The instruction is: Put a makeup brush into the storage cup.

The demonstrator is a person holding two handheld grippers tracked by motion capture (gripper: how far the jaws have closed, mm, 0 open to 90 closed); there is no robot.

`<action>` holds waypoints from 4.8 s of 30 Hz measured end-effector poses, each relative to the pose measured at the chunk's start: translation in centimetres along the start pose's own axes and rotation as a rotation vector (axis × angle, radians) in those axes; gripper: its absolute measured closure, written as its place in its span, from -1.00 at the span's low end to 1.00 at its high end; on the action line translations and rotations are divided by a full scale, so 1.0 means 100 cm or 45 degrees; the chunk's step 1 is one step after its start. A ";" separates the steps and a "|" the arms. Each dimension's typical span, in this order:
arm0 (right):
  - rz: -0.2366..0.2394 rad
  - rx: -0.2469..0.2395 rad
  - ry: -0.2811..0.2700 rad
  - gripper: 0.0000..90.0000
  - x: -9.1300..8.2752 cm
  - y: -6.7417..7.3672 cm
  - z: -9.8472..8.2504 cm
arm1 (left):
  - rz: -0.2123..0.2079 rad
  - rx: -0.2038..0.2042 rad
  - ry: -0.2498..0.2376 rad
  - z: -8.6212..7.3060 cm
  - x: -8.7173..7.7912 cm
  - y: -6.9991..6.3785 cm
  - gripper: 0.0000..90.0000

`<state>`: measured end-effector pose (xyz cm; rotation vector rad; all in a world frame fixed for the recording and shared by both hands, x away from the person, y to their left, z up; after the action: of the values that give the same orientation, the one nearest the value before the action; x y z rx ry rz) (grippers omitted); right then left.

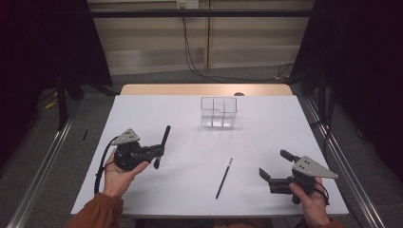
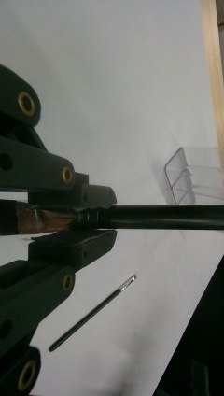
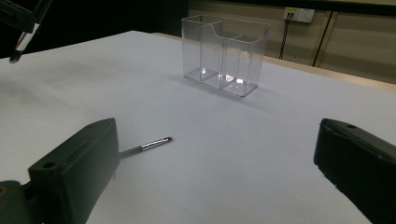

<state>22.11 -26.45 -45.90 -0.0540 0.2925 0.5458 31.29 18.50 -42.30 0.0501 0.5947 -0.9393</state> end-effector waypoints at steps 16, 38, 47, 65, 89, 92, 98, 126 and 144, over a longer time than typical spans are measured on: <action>0.040 0.009 -0.006 -1.00 0.000 0.000 0.001 | -0.146 0.117 0.061 0.013 0.017 -0.031 0.73; 0.160 -0.022 0.004 -0.98 0.011 0.012 0.010 | -0.274 0.197 0.180 0.026 0.050 -0.061 0.73; 0.227 -0.016 0.051 -0.98 0.023 0.017 0.017 | -0.303 0.240 0.281 0.032 0.054 -0.066 0.74; 0.337 -0.098 0.207 -0.98 0.044 0.022 0.032 | -0.310 0.321 0.538 0.045 0.064 -0.074 0.73; 0.663 -0.207 0.562 -0.96 0.076 0.042 0.047 | -0.335 0.423 0.833 0.044 0.084 -0.085 0.73; 0.703 -0.236 0.615 -0.95 0.080 0.043 0.047 | -0.338 0.439 0.860 0.045 0.085 -0.086 0.73; 0.777 -0.326 0.683 -0.94 0.086 0.049 0.055 | -0.351 0.465 0.902 0.050 0.089 -0.089 0.73; 0.942 -0.569 0.990 -0.62 0.122 0.064 0.066 | -0.393 0.522 1.017 0.050 0.099 -0.099 0.73; 1.036 -0.646 0.935 0.27 0.132 0.075 0.070 | -0.412 0.517 0.997 0.046 0.100 -0.100 0.73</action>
<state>30.77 -12.52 -42.82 -0.6580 0.9024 1.4005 30.10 3.70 -41.29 0.7293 1.1438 -1.3488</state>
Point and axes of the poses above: each handheld gripper's, and its own axes: x roughly forward along the jaws, z roughly out of its top, y roughly to its left, the point moved 2 cm from there along x, roughly forward along the jaws, and after that the axes turned 1 degree about x, right-handed, at the moved point
